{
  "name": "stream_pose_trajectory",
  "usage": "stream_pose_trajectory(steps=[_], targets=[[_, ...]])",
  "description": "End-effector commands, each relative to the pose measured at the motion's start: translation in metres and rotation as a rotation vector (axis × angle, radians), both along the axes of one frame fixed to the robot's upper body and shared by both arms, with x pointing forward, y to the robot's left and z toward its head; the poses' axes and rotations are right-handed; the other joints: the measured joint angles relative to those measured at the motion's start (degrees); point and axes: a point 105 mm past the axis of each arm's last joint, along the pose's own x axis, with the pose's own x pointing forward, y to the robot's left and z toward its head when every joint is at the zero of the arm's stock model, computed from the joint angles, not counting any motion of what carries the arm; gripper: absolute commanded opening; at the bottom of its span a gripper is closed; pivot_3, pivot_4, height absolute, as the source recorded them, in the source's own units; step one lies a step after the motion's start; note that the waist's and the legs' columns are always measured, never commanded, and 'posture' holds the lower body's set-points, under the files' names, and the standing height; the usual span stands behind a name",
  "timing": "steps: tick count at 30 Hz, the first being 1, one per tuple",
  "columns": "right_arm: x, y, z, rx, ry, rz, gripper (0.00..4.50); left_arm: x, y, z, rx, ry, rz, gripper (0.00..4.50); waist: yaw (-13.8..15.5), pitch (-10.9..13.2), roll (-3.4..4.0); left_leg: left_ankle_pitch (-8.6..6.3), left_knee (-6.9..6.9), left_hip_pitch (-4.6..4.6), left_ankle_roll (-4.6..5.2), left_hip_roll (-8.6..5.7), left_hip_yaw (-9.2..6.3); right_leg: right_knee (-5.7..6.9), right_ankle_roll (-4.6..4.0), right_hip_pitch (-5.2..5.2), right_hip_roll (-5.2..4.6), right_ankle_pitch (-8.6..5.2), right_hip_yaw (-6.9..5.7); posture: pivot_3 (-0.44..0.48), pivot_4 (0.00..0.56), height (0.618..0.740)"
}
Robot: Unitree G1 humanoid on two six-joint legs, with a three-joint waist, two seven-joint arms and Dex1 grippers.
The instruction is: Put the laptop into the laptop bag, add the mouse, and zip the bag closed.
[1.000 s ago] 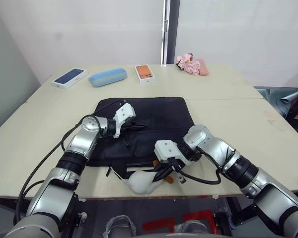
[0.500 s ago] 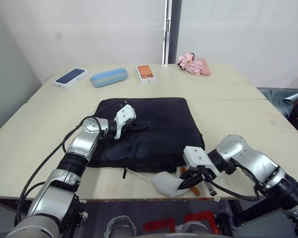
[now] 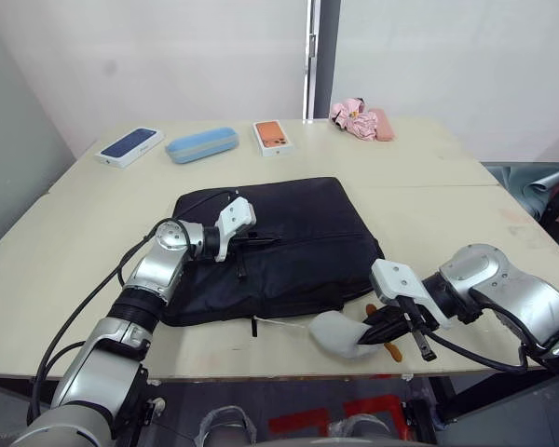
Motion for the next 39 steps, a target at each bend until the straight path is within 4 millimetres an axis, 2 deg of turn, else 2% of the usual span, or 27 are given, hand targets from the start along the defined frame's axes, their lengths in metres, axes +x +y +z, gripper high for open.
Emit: stream_pose_trajectory(steps=[1,9,12,14,17,18,20,24,27,31,32,35,39], targets=[[0.004,-0.004,0.01,-0.001,-0.029,-0.012,0.01,-0.011,0.016,-0.049,0.118,0.164,0.047,0.0,-0.01,0.0,0.0,0.0,0.0,0.0,0.0,0.0,0.01,0.0,0.0,0.0,0.0,0.0,0.01,0.0,0.15,0.74],[-0.002,0.014,0.0,0.05,-0.029,0.03,0.01,-0.013,0.017,-0.055,0.137,0.172,0.048,0.0,-0.08,-0.01,0.01,0.0,-0.02,0.01,0.0,0.0,0.03,0.0,0.02,-0.03,0.0,-0.01,0.02,0.0,0.15,0.74],[-0.009,0.016,-0.004,0.057,-0.009,0.065,0.01,-0.013,0.017,-0.055,0.137,0.169,0.05,0.0,-0.08,-0.02,0.01,0.0,-0.02,0.01,0.0,0.0,0.03,0.01,0.14,-0.03,0.0,-0.09,0.02,0.0,0.15,0.74],[-0.006,0.016,-0.005,0.071,-0.043,0.071,0.01,-0.012,0.018,-0.054,0.137,0.164,0.053,0.0,-0.09,-0.02,0.02,-0.01,-0.03,0.01,-0.01,0.0,0.03,0.0,0.28,-0.03,-0.01,-0.17,0.03,0.0,0.15,0.74],[-0.001,0.012,-0.004,0.071,-0.087,0.065,0.95,-0.011,0.018,-0.053,0.137,0.16,0.057,0.0,-0.11,-0.02,0.02,-0.01,-0.04,0.01,-0.01,0.0,0.04,0.01,0.33,-0.03,-0.01,-0.2,0.04,0.0,0.15,0.74],[0.002,0.011,-0.002,0.073,-0.109,0.063,1.3,-0.011,0.019,-0.053,0.136,0.159,0.058,0.0,-0.12,-0.03,0.01,-0.01,-0.04,0.01,-0.01,0.0,0.04,0.01,0.63,-0.04,-0.01,-0.38,0.04,0.0,0.15,0.74],[0.009,0.011,0.006,0.086,-0.143,0.056,1.99,-0.012,0.019,-0.053,0.135,0.159,0.061,0.0,-0.14,-0.03,0.02,-0.01,-0.04,0.02,-0.01,0.0,0.04,0.02,0.73,-0.03,0.0,-0.45,0.04,0.0,0.15,0.74],[0.013,0.019,0.018,0.129,-0.156,0.071,1.99,-0.012,0.02,-0.055,0.135,0.16,0.064,0.0,-0.28,-0.08,0.08,-0.01,-0.04,0.02,-0.01,0.0,0.06,0.04,0.71,-0.04,0.0,-0.43,0.05,0.0,0.15,0.74],[0.024,0.032,0.026,0.167,-0.191,0.079,1.99,-0.012,0.019,-0.054,0.132,0.159,0.065,0.0,-0.4,-0.14,0.1,0.0,-0.06,0.05,-0.01,0.01,0.05,0.07,0.61,-0.03,0.02,-0.37,0.05,0.0,0.15,0.74],[0.041,0.044,0.013,0.132,-0.279,0.105,1.99,-0.01,0.017,-0.054,0.13,0.156,0.064,0.0,-0.51,-0.19,0.04,0.0,-0.06,0.05,-0.01,0.01,0.06,0.08,0.5,-0.04,0.01,-0.3,0.04,0.0,0.15,0.74],[0.045,0.046,0.01,0.128,-0.292,0.103,1.99,-0.01,0.017,-0.053,0.129,0.156,0.063,0.0,-0.49,-0.18,0.04,0.0,-0.06,0.03,-0.01,0.0,0.06,0.07,0.0,-0.04,0.0,0.0,0.03,0.0,0.15,0.74],[0.057,0.058,0.005,0.139,-0.328,0.095,1.99,-0.01,0.016,-0.053,0.127,0.155,0.061,0.0,-0.64,-0.18,0.05,0.0,-0.06,0.01,-0.02,0.01,0.06,0.04,0.01,-0.06,0.0,0.0,0.02,0.0,0.15,0.74],[0.061,0.066,-0.001,0.121,-0.36,0.135,1.99,-0.01,0.016,-0.053,0.129,0.153,0.062,0.0,-0.58,-0.17,0.04,0.0,-0.06,-0.02,-0.02,0.0,0.07,0.04,0.0,-0.08,0.0,0.0,0.01,0.0,0.15,0.74]])
